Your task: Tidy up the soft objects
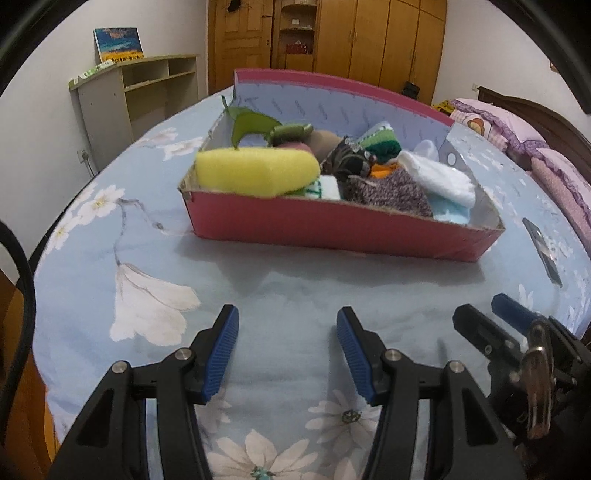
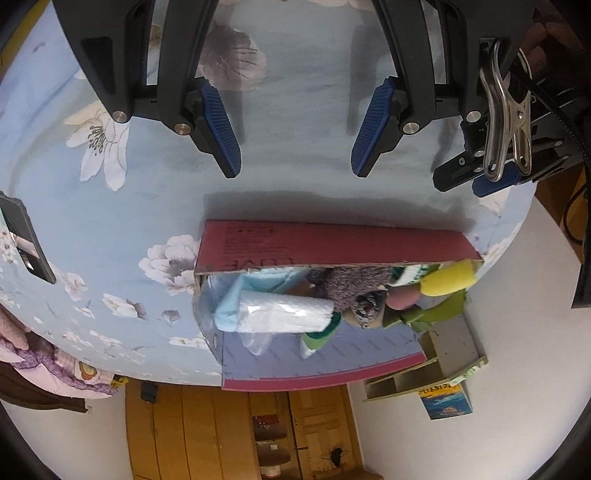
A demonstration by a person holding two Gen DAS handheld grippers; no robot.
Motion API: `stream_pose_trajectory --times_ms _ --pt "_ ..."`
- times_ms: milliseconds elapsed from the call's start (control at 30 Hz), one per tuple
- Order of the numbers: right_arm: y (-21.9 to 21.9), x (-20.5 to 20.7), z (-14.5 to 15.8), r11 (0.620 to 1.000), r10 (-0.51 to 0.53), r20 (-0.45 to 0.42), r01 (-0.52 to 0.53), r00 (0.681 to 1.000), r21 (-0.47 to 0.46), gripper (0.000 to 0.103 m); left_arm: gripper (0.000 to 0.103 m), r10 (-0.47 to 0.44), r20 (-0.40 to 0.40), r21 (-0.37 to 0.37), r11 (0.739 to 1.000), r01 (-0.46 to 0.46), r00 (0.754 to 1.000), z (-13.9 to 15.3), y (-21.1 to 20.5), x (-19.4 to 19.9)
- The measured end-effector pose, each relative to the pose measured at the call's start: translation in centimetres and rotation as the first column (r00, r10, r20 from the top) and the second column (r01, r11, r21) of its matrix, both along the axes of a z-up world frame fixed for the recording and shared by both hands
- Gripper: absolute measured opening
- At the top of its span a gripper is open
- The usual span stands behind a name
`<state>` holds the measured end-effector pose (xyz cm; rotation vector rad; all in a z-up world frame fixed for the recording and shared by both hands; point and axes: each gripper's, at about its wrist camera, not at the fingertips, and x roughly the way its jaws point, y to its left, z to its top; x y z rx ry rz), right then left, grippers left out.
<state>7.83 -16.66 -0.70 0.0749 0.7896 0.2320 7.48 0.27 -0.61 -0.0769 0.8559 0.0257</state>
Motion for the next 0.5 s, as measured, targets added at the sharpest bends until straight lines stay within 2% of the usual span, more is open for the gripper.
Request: stream_pose_trajectory --times_ms 267,500 --pt "-0.1 0.8 -1.7 1.000 -0.010 -0.039 0.010 0.999 0.004 0.064 0.059 -0.007 -0.018 0.014 1.000 0.007 1.000 -1.2 -0.1 0.5" --pt "-0.1 0.7 -2.1 1.000 -0.015 -0.037 0.015 0.999 0.004 0.064 0.061 -0.009 -0.016 0.017 1.000 0.009 1.000 -1.6 -0.4 0.6"
